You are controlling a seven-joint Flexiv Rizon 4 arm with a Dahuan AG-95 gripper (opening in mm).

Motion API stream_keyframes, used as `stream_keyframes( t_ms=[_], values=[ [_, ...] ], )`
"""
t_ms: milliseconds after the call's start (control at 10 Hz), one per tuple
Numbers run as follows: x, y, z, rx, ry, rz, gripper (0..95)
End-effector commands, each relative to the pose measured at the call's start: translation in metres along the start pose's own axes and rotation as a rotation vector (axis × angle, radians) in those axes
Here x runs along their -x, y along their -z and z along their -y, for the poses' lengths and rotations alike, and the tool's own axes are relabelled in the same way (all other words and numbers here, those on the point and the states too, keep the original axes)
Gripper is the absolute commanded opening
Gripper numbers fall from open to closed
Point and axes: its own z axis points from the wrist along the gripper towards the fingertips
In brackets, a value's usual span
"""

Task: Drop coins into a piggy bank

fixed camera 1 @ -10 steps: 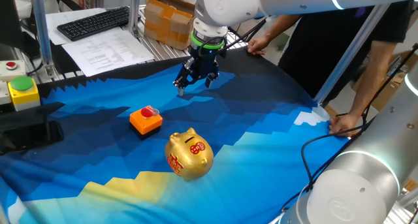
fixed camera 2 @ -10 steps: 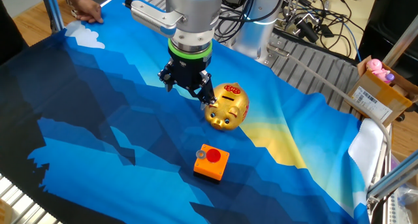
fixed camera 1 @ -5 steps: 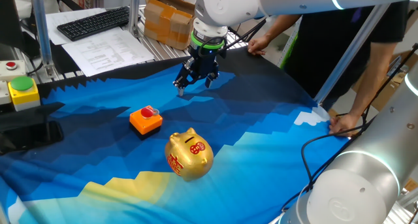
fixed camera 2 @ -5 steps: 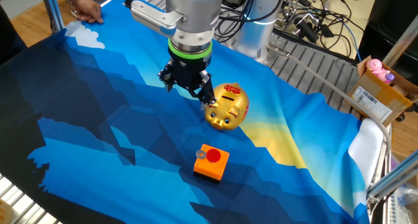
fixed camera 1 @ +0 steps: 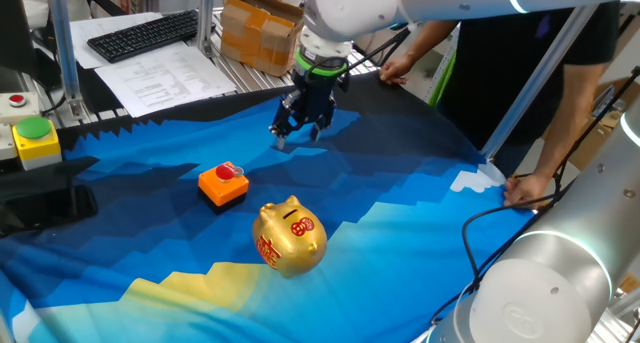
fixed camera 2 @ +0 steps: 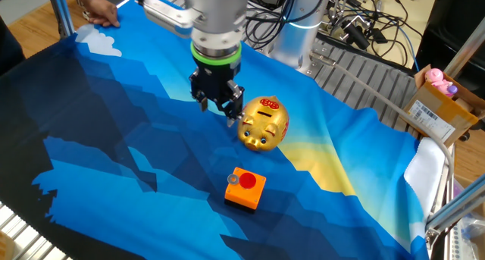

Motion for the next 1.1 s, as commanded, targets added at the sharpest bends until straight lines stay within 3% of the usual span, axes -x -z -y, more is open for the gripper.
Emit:
stream_keyframes(
  t_ms=[100, 300, 500, 800, 900, 1100],
  values=[
    [0.0, -0.001, -0.001, 0.066, -0.057, -0.008, 0.0],
    [0.0, -0.002, -0.001, 0.08, -0.054, -0.008, 0.0],
    [0.003, -0.006, -0.002, 0.154, -0.047, -0.021, 0.0],
    [0.013, -0.018, -0.006, 0.174, -0.046, -0.027, 0.0],
    [0.014, -0.02, -0.006, 0.181, -0.051, -0.03, 19.0],
    [0.019, -0.03, -0.008, 0.21, -0.069, -0.035, 19.0]
  ],
)
